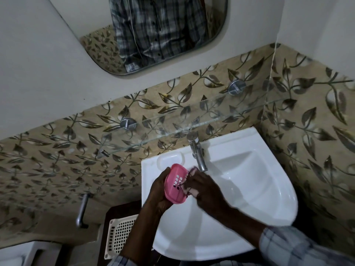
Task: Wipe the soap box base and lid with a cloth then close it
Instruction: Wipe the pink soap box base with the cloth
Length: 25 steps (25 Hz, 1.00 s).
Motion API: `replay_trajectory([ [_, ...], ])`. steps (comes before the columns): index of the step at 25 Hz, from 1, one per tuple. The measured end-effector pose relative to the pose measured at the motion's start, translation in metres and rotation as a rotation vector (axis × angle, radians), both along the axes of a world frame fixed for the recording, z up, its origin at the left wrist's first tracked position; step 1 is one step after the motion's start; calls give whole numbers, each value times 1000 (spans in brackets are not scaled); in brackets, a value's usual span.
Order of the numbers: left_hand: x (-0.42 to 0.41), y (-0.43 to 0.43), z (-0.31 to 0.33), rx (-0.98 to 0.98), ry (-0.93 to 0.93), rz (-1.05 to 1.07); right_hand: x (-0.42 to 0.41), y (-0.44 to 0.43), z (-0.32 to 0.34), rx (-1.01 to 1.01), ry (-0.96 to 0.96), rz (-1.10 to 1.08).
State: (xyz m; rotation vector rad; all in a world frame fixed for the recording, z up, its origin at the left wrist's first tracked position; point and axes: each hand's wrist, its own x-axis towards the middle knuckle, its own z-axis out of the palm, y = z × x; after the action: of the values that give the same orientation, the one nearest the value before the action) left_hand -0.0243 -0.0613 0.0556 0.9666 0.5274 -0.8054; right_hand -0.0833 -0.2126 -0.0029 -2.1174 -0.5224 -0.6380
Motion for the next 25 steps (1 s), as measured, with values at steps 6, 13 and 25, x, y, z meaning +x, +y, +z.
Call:
replay_trajectory([
  [6, 3, -3, 6, 50, 30, -58, 6, -26, 9, -172, -164, 276],
  [13, 1, -26, -12, 326, -157, 274, 2, 39, 45, 685, 857, -143],
  [25, -13, -24, -13, 128, -210, 300, 5, 22, 46, 675, 594, -15],
])
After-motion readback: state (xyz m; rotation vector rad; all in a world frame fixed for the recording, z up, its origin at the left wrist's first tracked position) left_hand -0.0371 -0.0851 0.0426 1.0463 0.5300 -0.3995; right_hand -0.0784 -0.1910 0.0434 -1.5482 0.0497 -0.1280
